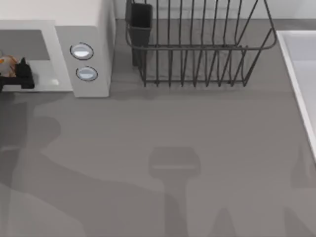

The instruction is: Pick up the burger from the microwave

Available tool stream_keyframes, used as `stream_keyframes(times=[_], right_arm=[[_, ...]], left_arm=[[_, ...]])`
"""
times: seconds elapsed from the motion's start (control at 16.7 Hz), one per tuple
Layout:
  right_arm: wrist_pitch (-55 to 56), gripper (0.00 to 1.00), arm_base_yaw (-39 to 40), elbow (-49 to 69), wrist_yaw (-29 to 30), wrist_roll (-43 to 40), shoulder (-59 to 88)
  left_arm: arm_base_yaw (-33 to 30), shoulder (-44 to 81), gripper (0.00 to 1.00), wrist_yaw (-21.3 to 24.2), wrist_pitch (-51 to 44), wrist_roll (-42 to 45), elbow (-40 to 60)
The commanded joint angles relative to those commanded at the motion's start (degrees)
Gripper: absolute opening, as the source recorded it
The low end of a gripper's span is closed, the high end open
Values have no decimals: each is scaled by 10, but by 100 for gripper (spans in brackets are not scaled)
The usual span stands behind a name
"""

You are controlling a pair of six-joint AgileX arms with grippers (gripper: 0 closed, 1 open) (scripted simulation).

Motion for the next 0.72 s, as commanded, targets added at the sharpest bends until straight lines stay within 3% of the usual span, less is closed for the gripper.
stream_keyframes(times=[0.24, 0.72], right_arm=[[0, 100, 0, 0, 0, 0, 0], [0, 100, 0, 0, 0, 0, 0]], left_arm=[[-5, 47, 100, -4, -39, -2, 65], [-26, 216, 100, -22, -211, -9, 380]])
